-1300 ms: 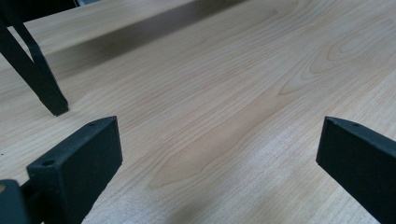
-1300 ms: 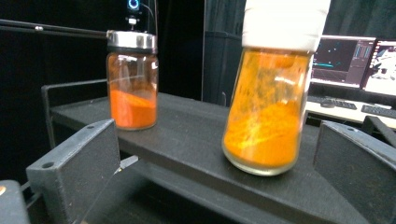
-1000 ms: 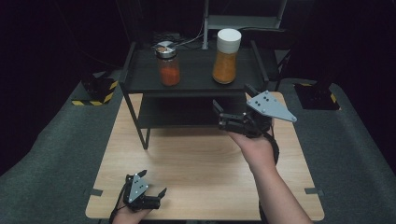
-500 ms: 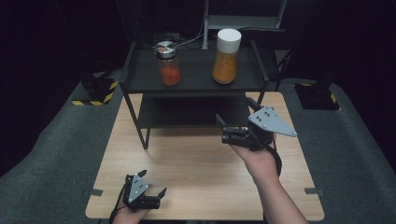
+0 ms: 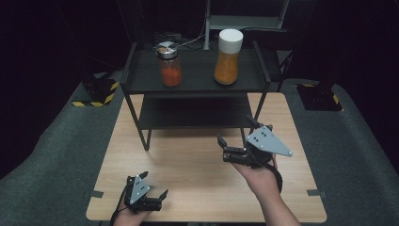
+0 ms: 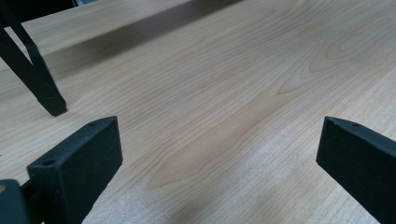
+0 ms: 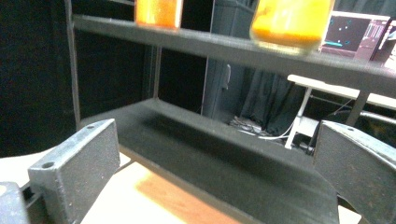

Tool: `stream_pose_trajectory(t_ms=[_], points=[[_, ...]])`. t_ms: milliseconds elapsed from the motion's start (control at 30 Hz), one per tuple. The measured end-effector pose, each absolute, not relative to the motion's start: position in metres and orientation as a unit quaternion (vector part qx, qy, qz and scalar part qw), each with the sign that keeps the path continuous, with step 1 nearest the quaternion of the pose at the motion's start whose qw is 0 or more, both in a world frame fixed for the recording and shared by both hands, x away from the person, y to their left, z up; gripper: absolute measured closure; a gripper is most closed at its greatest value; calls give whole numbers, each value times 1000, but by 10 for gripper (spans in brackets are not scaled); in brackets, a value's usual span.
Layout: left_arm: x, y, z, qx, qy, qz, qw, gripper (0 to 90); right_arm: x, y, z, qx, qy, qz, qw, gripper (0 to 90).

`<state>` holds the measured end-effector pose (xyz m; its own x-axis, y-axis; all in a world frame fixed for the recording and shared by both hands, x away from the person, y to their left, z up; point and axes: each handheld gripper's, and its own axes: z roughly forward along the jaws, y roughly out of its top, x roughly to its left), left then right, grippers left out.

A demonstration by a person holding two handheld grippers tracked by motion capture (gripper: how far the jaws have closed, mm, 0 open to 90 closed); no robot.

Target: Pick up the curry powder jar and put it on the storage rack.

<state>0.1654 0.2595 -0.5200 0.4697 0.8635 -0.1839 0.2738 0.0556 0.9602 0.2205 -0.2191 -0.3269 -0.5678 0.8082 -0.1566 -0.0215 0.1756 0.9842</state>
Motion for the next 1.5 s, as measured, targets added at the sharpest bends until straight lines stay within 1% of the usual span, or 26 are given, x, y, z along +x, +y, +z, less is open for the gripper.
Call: stream_pose_trajectory(t_ms=[733, 1167, 1500], points=[[166, 260, -519, 642, 443, 256, 571, 6, 211, -231, -390, 315, 709, 538, 329, 0], [166, 260, -520, 639, 445, 257, 573, 4, 207, -236, -419, 328, 720, 522, 317, 0], [166, 262, -520, 640, 442, 255, 575, 5, 206, -239, -434, 339, 728, 510, 308, 0]])
